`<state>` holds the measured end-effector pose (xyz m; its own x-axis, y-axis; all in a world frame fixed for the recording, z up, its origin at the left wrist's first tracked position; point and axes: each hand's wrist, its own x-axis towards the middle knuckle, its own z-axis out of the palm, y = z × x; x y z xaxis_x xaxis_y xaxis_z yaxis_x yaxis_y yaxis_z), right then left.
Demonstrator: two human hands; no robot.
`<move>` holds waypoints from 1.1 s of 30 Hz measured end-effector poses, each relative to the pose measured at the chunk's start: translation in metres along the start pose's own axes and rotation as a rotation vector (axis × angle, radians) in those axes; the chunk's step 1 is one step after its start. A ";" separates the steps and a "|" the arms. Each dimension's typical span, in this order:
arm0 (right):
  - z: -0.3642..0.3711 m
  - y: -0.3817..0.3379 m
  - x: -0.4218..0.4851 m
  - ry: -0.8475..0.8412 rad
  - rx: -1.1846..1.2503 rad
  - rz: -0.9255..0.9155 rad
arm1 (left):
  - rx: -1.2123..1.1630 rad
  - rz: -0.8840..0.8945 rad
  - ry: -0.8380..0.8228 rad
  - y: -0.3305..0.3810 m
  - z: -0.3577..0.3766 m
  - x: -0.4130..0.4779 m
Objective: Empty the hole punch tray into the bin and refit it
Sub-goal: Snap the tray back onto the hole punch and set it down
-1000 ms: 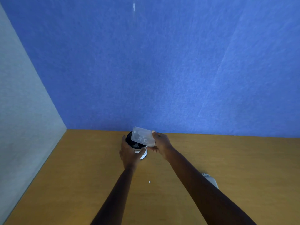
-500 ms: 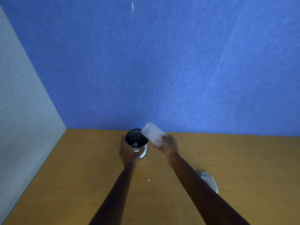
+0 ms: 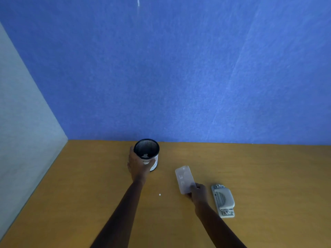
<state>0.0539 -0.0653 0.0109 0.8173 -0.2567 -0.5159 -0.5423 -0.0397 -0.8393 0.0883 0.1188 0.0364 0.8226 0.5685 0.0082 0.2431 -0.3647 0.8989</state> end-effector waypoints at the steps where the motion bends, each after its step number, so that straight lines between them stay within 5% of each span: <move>1: -0.001 0.005 0.001 0.010 -0.015 0.008 | -0.003 -0.001 0.002 0.000 0.000 0.000; 10: -0.015 0.013 -0.011 0.056 -0.394 -0.137 | 0.002 -0.004 0.004 0.001 0.000 -0.001; 16: -0.014 0.010 -0.025 0.081 -0.814 -0.400 | 0.008 -0.005 0.000 0.001 -0.001 -0.002; 24: 0.036 0.003 -0.028 -0.261 -1.022 -0.753 | 0.011 -0.017 -0.005 0.001 -0.001 -0.001; 33: 0.051 0.011 -0.021 -0.307 -1.237 -0.860 | 0.021 -0.019 -0.009 0.000 0.000 -0.001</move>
<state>0.0408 -0.0111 0.0042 0.8809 0.4603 -0.1101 0.4098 -0.8582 -0.3090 0.0870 0.1184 0.0362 0.8222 0.5690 -0.0123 0.2692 -0.3697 0.8893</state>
